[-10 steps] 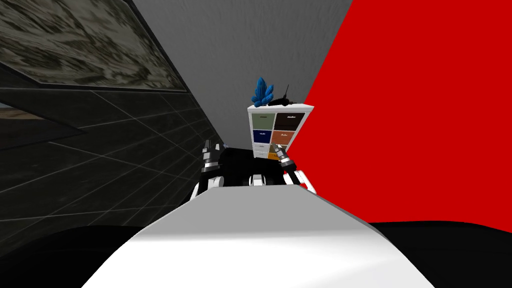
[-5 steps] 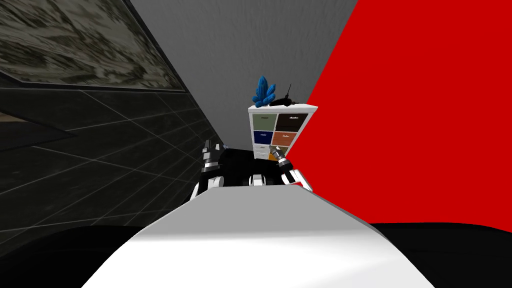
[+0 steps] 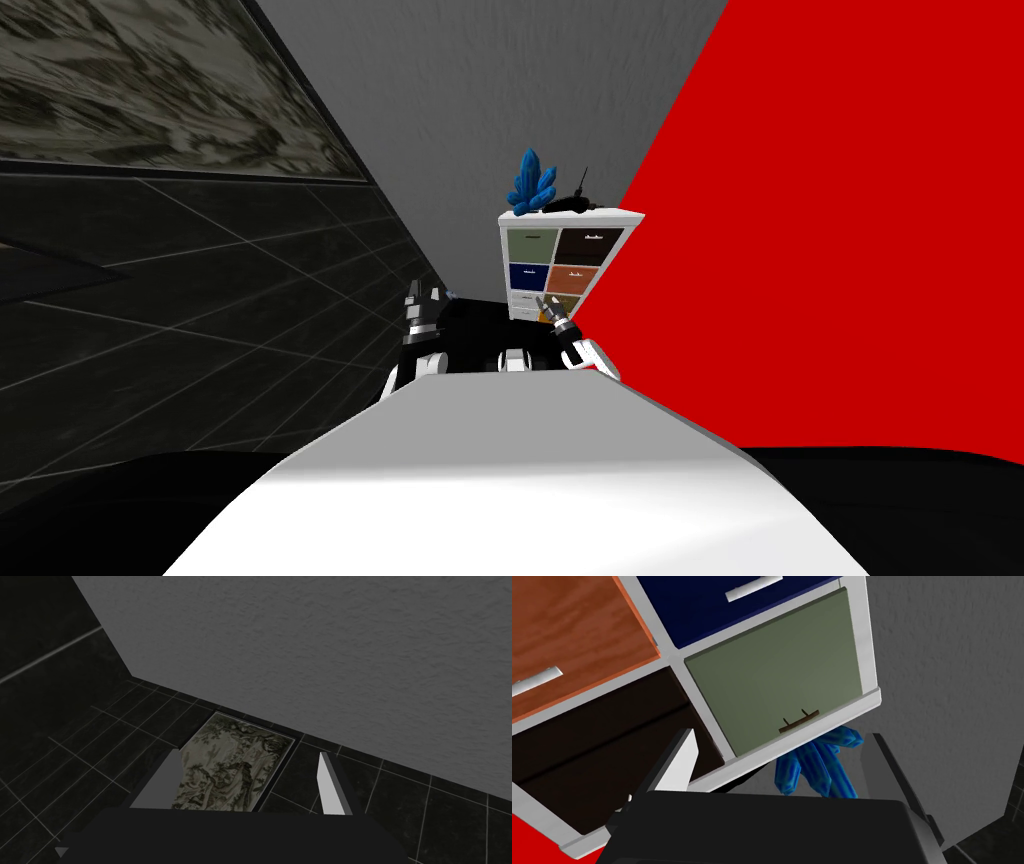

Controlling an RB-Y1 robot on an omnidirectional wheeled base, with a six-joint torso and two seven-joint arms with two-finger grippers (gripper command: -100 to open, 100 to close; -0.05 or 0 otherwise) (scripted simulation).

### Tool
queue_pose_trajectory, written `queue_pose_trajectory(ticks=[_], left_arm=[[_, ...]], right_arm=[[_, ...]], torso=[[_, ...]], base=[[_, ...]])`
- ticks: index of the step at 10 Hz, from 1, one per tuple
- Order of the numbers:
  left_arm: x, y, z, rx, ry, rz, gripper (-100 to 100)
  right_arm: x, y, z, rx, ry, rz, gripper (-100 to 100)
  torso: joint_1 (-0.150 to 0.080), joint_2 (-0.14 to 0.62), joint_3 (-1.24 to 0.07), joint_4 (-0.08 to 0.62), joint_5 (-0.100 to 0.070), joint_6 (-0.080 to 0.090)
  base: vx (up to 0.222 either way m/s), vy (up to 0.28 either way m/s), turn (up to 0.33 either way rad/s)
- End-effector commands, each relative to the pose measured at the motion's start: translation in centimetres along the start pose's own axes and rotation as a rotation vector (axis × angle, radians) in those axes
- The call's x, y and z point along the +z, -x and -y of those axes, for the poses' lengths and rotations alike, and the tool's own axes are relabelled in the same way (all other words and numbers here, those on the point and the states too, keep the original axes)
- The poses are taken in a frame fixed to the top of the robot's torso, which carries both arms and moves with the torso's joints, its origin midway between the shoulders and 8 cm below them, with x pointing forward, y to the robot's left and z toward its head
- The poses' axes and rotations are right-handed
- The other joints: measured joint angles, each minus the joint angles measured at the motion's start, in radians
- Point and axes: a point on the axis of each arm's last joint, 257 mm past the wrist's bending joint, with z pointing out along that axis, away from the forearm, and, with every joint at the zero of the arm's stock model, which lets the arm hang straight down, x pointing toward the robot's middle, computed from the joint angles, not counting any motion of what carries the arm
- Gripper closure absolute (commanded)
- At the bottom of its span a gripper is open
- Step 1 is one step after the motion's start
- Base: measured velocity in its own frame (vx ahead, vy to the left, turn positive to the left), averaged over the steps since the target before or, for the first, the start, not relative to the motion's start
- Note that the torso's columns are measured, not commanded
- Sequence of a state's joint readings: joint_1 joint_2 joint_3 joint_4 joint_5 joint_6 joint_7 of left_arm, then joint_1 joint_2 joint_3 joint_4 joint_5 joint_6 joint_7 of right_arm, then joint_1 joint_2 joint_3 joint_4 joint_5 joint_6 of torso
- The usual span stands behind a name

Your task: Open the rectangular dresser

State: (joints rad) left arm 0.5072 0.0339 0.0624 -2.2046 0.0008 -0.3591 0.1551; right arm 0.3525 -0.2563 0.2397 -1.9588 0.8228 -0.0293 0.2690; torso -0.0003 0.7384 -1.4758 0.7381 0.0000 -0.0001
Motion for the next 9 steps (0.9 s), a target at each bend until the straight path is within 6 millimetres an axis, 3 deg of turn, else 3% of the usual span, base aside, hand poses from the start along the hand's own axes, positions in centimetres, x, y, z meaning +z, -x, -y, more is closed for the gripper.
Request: queue_pose_trajectory(ticks=[1, 2, 5, 9], left_arm=[[0.0, 0.0, 0.0, 0.0, 0.0, 0.0, 0], [0.0, 0.0, 0.0, 0.0, 0.0, 0.0, 0], [0.0, 0.0, 0.0, 0.0, 0.0, 0.0, 0], [0.0, 0.0, 0.0, 0.0, 0.0, 0.0, 0]], right_arm=[[0.5, -1.6, 0.8, -0.091, -0.031, -0.042, -100], [0.5, -1.6, 0.8, -0.117, -0.032, -0.042, -100], [0.7, -4.3, 2.3, -0.259, -0.081, -0.109, -100], [0.8, -5.2, 3.5, -0.392, -0.114, -0.135, -100]], torso=[[-0.001, 0.002, 0.001, 0.0, 0.0, 0.0], [0.0, 0.0, 0.0, 0.0, 0.0, 0.0], [0.001, -0.002, -0.001, -0.001, 0.0, 0.0], [-0.001, 0.0, 0.001, 0.0, 0.0, 0.0]], base=[[0.044, 0.016, -0.004], [0.052, 0.02, -0.004], [0.083, 0.039, -0.004], [0.047, 0.025, -0.003]])
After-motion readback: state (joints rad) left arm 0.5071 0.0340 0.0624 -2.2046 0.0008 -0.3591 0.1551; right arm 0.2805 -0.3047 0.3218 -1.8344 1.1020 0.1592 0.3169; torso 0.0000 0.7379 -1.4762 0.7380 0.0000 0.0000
